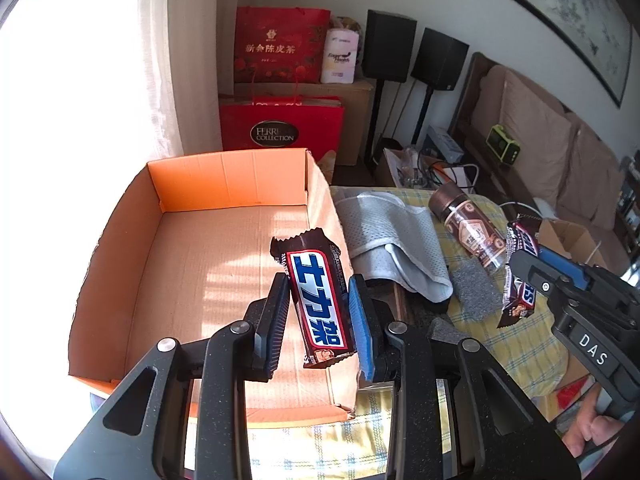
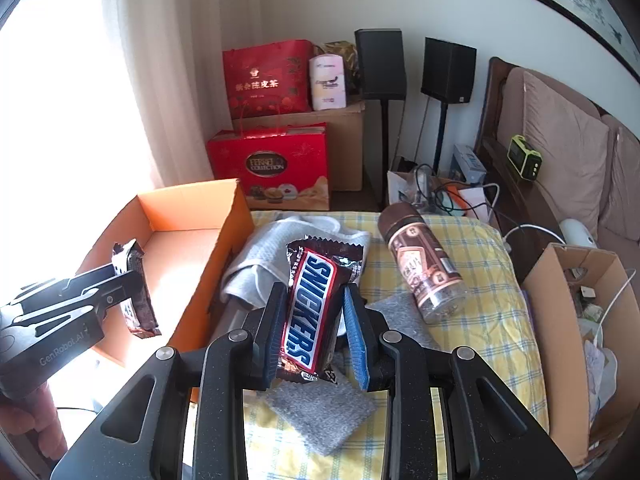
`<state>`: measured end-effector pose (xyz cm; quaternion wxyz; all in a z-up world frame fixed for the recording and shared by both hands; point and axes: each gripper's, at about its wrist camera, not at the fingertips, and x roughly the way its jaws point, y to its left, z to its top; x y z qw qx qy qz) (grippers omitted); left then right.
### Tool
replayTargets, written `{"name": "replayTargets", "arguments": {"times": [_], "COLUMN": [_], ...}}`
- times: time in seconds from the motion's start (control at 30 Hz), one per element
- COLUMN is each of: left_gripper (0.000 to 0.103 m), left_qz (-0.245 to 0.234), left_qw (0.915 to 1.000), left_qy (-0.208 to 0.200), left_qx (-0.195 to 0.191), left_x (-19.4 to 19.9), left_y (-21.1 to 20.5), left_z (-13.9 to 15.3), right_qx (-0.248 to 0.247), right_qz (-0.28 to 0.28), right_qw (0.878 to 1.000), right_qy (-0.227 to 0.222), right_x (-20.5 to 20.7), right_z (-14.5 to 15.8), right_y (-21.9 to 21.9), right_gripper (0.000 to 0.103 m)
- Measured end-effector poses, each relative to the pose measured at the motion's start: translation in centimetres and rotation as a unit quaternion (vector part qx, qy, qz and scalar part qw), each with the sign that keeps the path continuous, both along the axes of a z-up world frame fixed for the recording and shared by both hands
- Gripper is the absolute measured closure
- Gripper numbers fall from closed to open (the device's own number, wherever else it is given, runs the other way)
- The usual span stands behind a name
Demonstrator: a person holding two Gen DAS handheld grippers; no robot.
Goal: Organize objects
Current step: 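Carry both chocolate bars with both tools over the orange box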
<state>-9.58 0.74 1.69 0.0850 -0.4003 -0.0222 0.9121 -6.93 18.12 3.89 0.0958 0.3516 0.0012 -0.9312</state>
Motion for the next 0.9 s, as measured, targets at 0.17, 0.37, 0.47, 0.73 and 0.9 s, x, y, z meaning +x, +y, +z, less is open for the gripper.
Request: {"name": "replayTargets", "arguments": {"times": [0.17,0.37,0.47,0.73,0.9], "left_gripper": [0.075,0.075,0.075,0.075,0.075], "left_qz": [0.018,0.031,0.035,0.036,0.027], "left_qw": [0.9998,0.9994,0.999,0.9981,0.9976], "left_qy": [-0.002,-0.011,-0.02,-0.045,-0.057], "left_qx": [-0.003,-0.013,-0.018,-0.023,-0.029], "left_x": [-0.2,-0.6,-0.6,-0.7,-0.6], "left_y": [-2.3,-4.7,-5.5,-6.7,-6.6], "left_z": [-0.2,-0.9,-1.6,-3.8,-4.7], "right_qx": [-0.007,-0.021,-0.024,-0.031,-0.034], "right_qz": [0.025,0.055,0.073,0.105,0.113], "right_qw": [1.0,0.998,0.997,0.993,0.991], "right_qy": [-0.008,-0.018,-0.024,-0.049,-0.069], "right_x": [-0.5,-1.0,-1.0,-1.2,-1.7], "right_z": [-0.1,-0.4,-0.8,-2.8,-4.3], "right_y": [-2.5,-5.7,-7.5,-11.3,-12.1], "right_gripper": [0.075,0.075,0.075,0.075,0.075]}}
